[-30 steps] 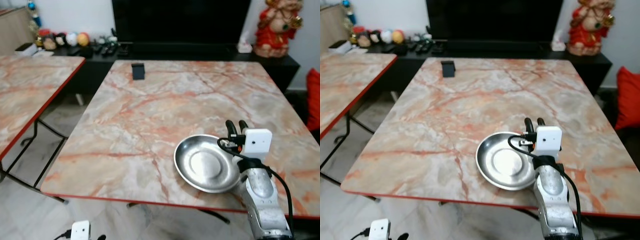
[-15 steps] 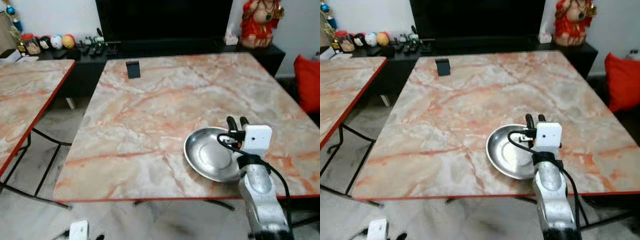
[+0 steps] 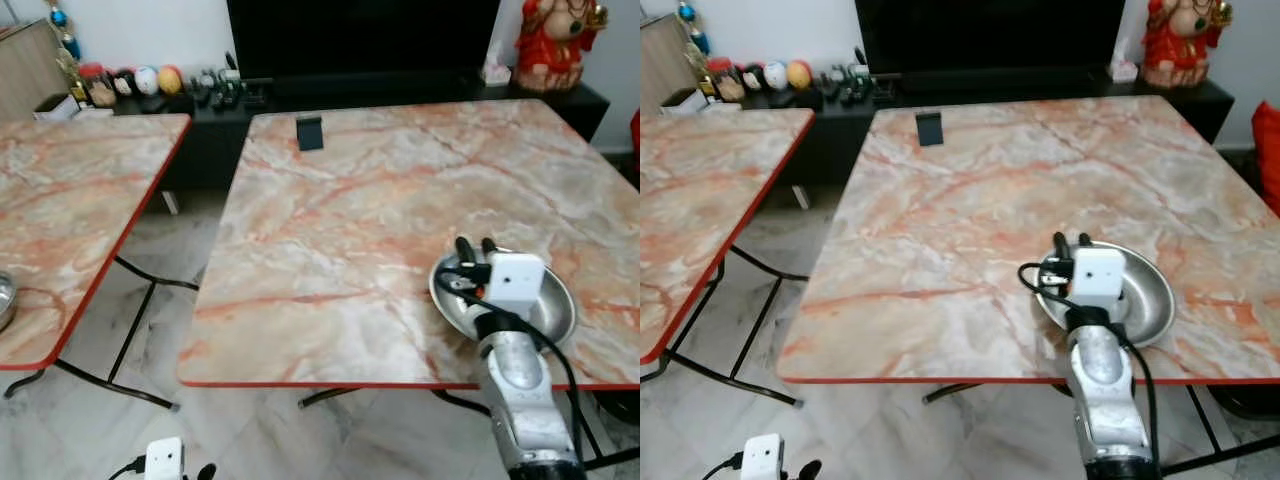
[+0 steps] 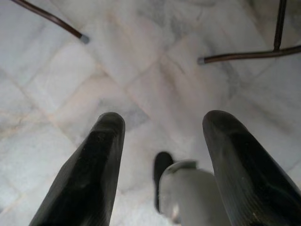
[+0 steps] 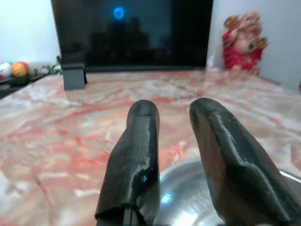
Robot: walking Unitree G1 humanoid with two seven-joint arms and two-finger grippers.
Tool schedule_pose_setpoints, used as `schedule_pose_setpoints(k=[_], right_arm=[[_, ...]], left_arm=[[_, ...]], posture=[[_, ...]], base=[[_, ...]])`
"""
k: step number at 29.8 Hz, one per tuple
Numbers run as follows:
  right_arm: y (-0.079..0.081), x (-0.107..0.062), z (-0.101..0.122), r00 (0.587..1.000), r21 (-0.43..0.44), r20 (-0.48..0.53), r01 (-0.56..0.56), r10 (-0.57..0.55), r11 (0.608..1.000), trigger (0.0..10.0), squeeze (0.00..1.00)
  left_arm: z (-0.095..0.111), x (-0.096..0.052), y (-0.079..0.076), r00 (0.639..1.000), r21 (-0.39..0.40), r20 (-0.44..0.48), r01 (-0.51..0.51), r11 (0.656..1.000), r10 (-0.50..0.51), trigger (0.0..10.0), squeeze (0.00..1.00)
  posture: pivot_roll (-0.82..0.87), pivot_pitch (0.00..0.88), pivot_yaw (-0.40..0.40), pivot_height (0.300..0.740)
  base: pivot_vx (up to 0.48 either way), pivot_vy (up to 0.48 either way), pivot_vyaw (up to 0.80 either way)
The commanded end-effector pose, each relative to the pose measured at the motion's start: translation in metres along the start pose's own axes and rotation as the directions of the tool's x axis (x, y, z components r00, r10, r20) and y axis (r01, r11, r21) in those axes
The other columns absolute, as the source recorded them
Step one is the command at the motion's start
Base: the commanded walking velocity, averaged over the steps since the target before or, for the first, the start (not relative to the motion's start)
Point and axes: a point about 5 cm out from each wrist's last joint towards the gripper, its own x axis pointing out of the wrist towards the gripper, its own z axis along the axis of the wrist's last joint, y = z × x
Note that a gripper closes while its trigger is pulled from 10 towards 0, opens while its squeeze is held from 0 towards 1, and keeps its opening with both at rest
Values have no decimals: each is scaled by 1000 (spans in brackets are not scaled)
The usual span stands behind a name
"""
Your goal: Setting the table
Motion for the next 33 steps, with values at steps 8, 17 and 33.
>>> schedule_pose_setpoints(k=[8,17,33], right_arm=[[15,3,7,997,7,36,-66,66,998,10000,0],[15,3,7,997,44,42,-61,59,997,10000,0],[21,3,7,995,34,50,-88,86,996,10000,0]], left_arm=[[-2,-3,9,1000,-10,0,-22,1000,22,10000,0],[-2,-3,10,1000,-9,-3,-21,1000,21,10000,0],[-1,-1,10,1000,-5,-21,-23,1000,23,10000,0]], posture=[[-106,0,47,740],[-104,0,49,740],[-107,0,52,740]], base=[[0,309,155],[0,312,131],[0,312,0]])
